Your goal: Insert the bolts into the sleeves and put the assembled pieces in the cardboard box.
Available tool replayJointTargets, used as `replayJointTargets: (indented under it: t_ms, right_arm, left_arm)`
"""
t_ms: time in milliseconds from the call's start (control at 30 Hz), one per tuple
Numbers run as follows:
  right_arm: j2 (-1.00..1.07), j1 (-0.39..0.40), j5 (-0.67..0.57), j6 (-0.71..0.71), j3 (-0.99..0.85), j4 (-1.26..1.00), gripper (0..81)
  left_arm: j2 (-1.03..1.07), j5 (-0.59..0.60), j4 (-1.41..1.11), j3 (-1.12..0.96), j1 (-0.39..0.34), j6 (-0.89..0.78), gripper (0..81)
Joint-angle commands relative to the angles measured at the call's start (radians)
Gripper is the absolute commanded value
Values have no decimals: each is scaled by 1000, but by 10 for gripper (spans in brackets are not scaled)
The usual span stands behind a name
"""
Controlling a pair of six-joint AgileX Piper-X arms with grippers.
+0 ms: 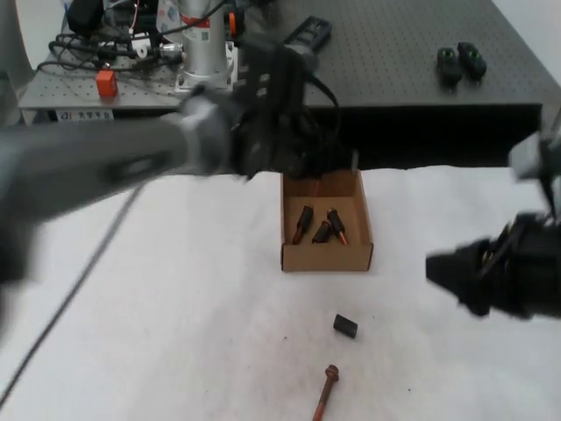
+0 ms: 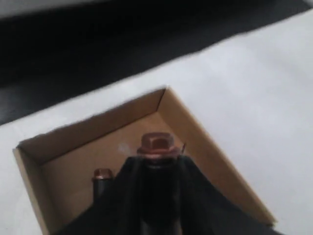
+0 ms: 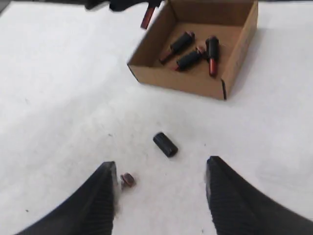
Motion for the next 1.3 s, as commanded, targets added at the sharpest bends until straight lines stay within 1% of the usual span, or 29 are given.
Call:
replayJointTargets:
  t_ms: [0,133,267,300,333,400,467,500,533,633,700,733,800,833,967,1067,1167,1200,1267]
  right_arm:
    - [58,38,44,-36,-7,47,393]
    - [165,104,97,-66,-37,82,394]
    - [311,158,143,-108,-97,90,394]
    - [350,171,156,-117,-115,90,394]
    - [384,182,169,-125,-132,92,394]
    - [470,207,203,-165,-179,95,394]
    - [544,226,227,-197,-228,97,394]
    - [582,232,236,-214,-257,97,394]
    - [620,237,238,-224,-280,101,394]
    - [721,242,238,-263,-364,127,394]
    - [777,247,269,-271,-413,143,394]
    - [804,252,288,-279,-436,151,394]
    - [851,261,306,-305,-476,177,394]
    - [874,266,305,-305,-496,190,394]
    - [937,284,322,-304,-544,209,389]
    - [958,300,322,-308,-557,214,333]
    - [961,310,342,-312,-558,233,229]
    - [959,312,365,-312,-558,244,174]
    - [956,312,402,-312,-558,272,46]
  left_arm:
    - [17,-16,77,-67,-1,36,6]
    - [139,-16,228,-238,-1,43,6]
    - [169,-16,260,-261,-1,43,1]
    - [169,-13,260,-261,-1,43,19]
    - [171,-14,260,-261,-1,43,56]
    - [171,-14,260,-261,-1,43,159]
    - [171,-14,263,-261,-1,43,291]
    - [171,-14,262,-261,-1,43,340]
    - [165,-14,268,-261,-1,43,365]
    - [129,-25,314,-261,2,48,357]
    - [89,-75,359,-261,9,79,324]
    - [63,-119,390,-261,18,88,304]
    - [9,-182,443,-259,39,88,277]
    - [-20,-200,467,-252,55,88,277]
    - [-131,-227,491,-164,118,79,277]
    - [-225,-231,476,-31,156,65,277]
    - [-338,-220,451,120,174,62,277]
    - [-369,-201,441,164,173,62,277]
    - [-436,-113,421,268,169,62,277]
